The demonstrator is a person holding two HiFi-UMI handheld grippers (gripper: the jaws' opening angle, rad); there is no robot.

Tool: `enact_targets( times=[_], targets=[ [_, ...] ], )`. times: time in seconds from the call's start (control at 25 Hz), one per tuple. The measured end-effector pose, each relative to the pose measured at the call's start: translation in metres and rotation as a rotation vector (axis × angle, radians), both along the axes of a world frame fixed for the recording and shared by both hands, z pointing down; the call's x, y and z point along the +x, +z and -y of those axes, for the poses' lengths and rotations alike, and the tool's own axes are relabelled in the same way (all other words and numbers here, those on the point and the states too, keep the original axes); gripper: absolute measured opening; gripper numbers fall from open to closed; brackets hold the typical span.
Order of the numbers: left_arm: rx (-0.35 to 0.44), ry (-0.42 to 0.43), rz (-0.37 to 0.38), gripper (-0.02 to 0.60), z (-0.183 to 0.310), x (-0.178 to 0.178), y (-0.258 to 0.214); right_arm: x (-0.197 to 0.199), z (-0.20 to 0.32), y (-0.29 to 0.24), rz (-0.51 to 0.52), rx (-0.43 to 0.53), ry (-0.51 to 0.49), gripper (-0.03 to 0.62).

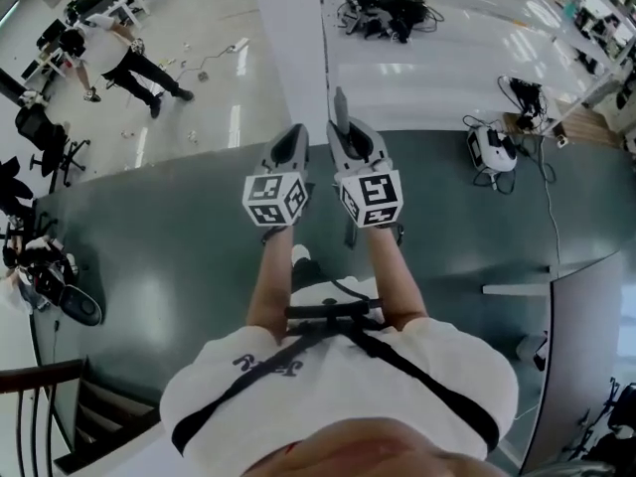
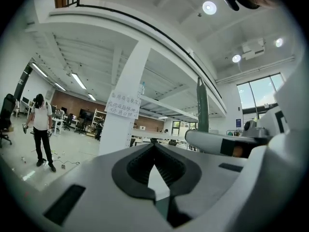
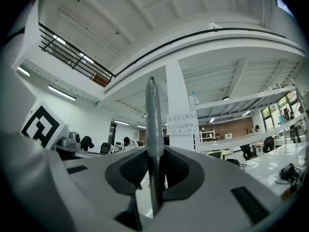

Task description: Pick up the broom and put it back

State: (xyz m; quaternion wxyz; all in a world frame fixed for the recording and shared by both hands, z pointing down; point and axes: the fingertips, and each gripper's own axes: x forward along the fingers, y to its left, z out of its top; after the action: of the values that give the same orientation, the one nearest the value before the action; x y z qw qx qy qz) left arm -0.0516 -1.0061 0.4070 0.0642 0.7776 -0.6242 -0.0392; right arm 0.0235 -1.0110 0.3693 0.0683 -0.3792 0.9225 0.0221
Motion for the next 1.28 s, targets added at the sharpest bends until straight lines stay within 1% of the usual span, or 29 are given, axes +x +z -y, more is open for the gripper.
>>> enact_targets(
  times=[0.16,0.28,0.4,0.52,0.64,0.8,0.92,1.16,1.28],
  targets=[
    [-0.023,-0.003,-0.032,0.011,0.055,-0.038,0.017,-0.035,0.056,0.025,-0.049,-0.029,0.020,0.083],
    [-0.026,0.032,-0.033,0.011,0.103,-0.062,0.026,-0.058,0.108,0.050,-0.073,-0.075,0.060,0.083],
    [-0.022,0.066,-0.036,0.011,0.144,-0.094,0.033,-0.088,0.152,0.079,-0.103,-0.137,0.099,0.083],
    [-0.037,0.114,-0.031,0.011,0.178,-0.122,0.050,-0.117,0.185,0.112,-0.128,-0.207,0.142,0.083],
    [-0.058,0.138,-0.040,0.011,0.209,-0.148,0.072,-0.147,0.214,0.145,-0.164,-0.258,0.157,0.081],
    [-0.100,0.154,-0.036,0.011,0.241,-0.166,0.111,-0.170,0.251,0.192,-0.213,-0.331,0.170,0.080],
    [-0.139,0.139,-0.050,0.011,0.266,-0.179,0.145,-0.182,0.279,0.238,-0.248,-0.400,0.170,0.078],
    [-0.266,0.080,-0.070,0.011,0.310,-0.204,0.235,-0.192,0.331,0.360,-0.308,-0.592,0.197,0.078],
    [-0.323,0.063,-0.068,0.011,0.325,-0.215,0.275,-0.193,0.351,0.417,-0.332,-0.674,0.249,0.078]
  ],
)
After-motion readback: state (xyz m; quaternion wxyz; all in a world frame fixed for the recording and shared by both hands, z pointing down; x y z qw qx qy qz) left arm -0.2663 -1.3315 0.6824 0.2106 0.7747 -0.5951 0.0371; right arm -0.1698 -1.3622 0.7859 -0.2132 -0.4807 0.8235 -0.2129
